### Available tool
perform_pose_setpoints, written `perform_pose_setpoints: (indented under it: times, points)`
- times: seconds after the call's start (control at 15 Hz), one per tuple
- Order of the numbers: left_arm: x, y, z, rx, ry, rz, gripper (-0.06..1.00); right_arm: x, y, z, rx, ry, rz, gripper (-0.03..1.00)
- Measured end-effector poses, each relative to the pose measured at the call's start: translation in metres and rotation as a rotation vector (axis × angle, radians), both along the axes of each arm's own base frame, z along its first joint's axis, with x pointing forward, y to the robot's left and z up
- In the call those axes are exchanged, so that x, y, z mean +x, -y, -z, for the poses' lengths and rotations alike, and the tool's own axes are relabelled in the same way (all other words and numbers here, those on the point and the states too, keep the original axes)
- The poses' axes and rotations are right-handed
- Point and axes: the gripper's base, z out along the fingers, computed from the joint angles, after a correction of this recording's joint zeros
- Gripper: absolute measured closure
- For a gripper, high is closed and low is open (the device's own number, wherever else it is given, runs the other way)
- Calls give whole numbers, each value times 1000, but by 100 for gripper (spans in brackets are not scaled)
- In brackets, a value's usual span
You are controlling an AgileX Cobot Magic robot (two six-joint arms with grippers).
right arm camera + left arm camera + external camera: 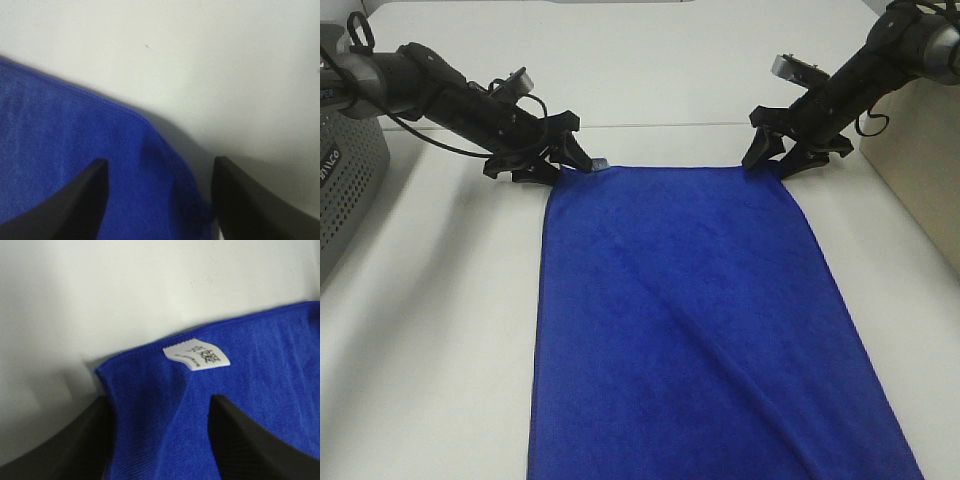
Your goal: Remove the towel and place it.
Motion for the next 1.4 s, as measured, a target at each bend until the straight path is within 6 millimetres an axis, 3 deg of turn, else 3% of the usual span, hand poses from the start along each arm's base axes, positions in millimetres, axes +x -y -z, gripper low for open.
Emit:
perform_pose_setpoints:
  times: [0.2,0.33,0.67,0.73,1.13,1.4]
  points:
    - [-1,15,2,9,29,11,48,1,-18,4,7,28,-30,41]
    - [-2,18,3,16,33,19,56,1,-20,4,10,29,-32,47]
    - [0,18,4,55,60,84,94,0,-18,8,-20,20,-46,85]
    - [0,18,3,63,68,95,94,-1,-18,9,-27,18,-49,96]
    - [1,19,1,69,78,122,94,0,-17,5,-44,48,-91,97]
    - [9,20,-16,69,144,129,94,3,-12,-4,-114,116,-169,97]
